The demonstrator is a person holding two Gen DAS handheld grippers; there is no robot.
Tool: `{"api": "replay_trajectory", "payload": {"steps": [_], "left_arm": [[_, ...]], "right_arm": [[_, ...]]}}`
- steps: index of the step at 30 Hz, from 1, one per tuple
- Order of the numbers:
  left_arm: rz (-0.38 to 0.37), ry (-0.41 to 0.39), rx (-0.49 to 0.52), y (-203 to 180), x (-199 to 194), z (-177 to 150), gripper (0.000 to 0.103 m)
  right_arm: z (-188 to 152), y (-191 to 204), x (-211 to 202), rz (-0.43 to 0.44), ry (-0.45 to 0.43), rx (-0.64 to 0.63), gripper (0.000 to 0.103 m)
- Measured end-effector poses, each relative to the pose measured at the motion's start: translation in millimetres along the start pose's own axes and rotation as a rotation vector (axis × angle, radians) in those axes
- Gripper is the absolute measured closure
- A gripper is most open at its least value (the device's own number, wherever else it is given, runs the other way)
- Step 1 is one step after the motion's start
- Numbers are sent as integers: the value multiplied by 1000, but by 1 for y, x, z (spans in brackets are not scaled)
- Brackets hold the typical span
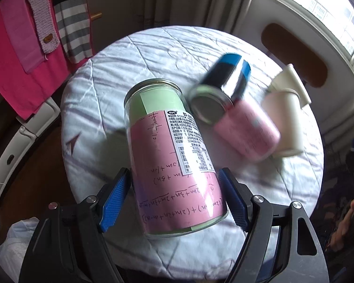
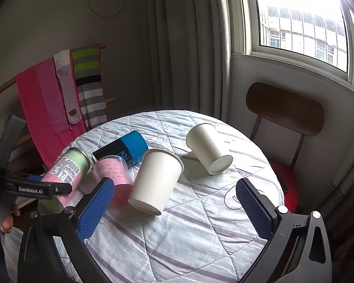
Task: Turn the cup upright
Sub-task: 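Lift the can with the left tool while the right tool approaches it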
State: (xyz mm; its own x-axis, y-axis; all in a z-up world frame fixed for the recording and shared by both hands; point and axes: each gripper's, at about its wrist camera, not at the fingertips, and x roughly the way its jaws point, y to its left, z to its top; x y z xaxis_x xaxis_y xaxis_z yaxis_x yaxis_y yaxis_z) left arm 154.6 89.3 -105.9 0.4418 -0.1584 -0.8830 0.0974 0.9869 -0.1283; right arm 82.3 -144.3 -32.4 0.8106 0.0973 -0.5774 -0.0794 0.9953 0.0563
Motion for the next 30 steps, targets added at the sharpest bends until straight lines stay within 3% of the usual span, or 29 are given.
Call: {"api": "replay_trajectory", "payload": {"steps": [5,9,19,27,30], "left_arm": [[-38,11,45,-19,-7,-37,25],[-73,0,87,-39,-14,-55,25],[-167,-32,247,-84,-24,-73,25],[-142,-34,246,-91,-17,-61,24],[-106,-30,249,-91,-16,-60,15]], "right_arm": [[-2,4,-2,33,34,16,0],[-2,9,-5,11,43,9,0],[-14,1,-8,-27,98,51,0],[-16,-1,-2,-12,144,66,0],[-16,-3,0,-10,154,77,0]]}}
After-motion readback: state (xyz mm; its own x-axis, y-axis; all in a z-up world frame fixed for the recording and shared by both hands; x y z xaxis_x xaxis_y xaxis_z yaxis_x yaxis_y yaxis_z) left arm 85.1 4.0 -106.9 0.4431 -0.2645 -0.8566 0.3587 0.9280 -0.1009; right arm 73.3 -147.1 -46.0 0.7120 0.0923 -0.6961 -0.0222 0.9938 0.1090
